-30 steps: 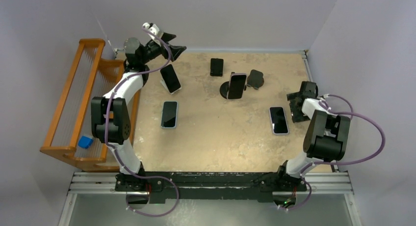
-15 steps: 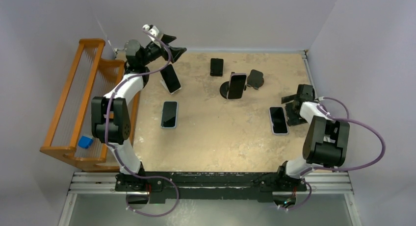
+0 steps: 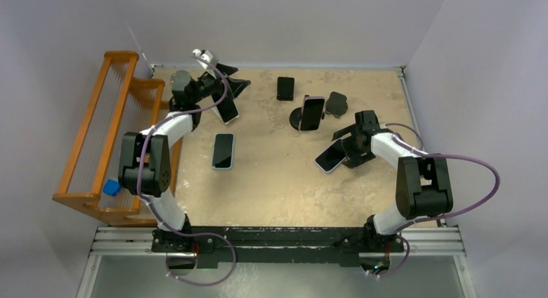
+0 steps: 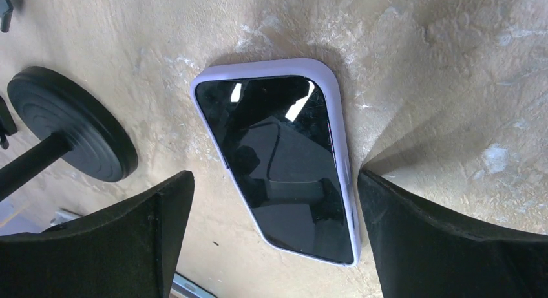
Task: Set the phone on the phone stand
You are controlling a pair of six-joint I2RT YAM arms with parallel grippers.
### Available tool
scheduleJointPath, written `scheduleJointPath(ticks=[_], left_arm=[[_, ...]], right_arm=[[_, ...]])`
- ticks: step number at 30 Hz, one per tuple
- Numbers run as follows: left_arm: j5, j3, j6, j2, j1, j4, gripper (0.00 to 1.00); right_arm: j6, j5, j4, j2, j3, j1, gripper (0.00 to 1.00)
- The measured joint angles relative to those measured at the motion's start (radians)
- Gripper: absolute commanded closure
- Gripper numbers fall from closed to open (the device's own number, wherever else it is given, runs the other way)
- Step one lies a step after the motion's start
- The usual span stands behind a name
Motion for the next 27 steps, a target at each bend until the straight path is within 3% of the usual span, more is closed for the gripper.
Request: scheduleJointPath(ticks=[12, 27], left_arm=[[-0.077, -0.076, -0.005, 0.0, -0.327, -0.081, 0.25], [-0.169, -0.242, -0.054, 0.0, -0.343, -0.148, 0.25]], right_arm=[[-0.016, 0.02, -0.065, 0.032, 0.045, -0.001, 0.01], [-0.118, 0.073, -0.292, 0.346, 0.441, -0.002, 0.01]])
